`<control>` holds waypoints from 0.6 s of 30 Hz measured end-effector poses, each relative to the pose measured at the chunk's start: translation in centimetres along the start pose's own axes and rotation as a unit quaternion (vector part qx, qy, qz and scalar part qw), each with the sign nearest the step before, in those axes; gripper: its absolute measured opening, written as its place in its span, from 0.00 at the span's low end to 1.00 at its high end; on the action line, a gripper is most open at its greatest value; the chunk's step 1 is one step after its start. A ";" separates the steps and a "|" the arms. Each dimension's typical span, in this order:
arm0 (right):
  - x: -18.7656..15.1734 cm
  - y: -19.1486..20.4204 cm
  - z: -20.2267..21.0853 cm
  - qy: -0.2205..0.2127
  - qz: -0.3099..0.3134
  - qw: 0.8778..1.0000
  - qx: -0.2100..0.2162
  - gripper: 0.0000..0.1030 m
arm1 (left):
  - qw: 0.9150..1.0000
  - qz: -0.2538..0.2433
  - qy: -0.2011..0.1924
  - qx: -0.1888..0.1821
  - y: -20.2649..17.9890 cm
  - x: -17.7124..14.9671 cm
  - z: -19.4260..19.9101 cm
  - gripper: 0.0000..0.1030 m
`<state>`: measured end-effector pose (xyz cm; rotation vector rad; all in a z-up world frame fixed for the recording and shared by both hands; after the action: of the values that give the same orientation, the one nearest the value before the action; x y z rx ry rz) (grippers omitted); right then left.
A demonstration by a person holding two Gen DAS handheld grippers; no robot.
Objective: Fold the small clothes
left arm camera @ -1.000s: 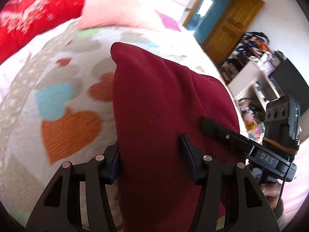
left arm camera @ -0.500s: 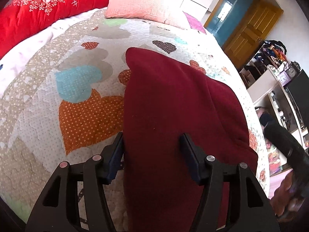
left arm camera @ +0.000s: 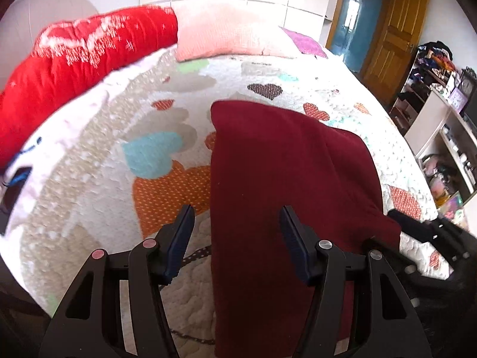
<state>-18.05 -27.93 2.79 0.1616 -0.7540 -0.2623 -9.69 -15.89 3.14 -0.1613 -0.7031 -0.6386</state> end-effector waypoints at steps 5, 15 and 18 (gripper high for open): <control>0.6 -0.2 3.2 -0.045 -0.025 0.999 0.000 0.46 | 1.000 0.000 -0.017 0.014 -0.2 -0.1 1.6 0.58; 1.3 -0.2 5.4 -0.073 -0.066 0.995 -0.012 0.61 | 0.998 0.001 -0.051 0.036 -0.5 0.0 4.8 0.58; 1.4 0.4 5.9 -0.079 -0.061 0.995 -0.009 0.63 | 0.998 0.001 -0.058 0.040 -0.5 0.0 5.6 0.58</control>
<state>-21.08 -28.24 8.00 0.1713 -0.8987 -0.4021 -13.08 -14.40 7.31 -0.1256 -0.8388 -0.6017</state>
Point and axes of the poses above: each gripper's, at about its wrist camera, not at the fingertips, and z roughly against the way its jaws point, y to its left, x to its top, the point moved 7 cm from there along -z, roughly the way its jaws point, and after that the axes turned 14 degrees about -z, right-handed, at the moved point
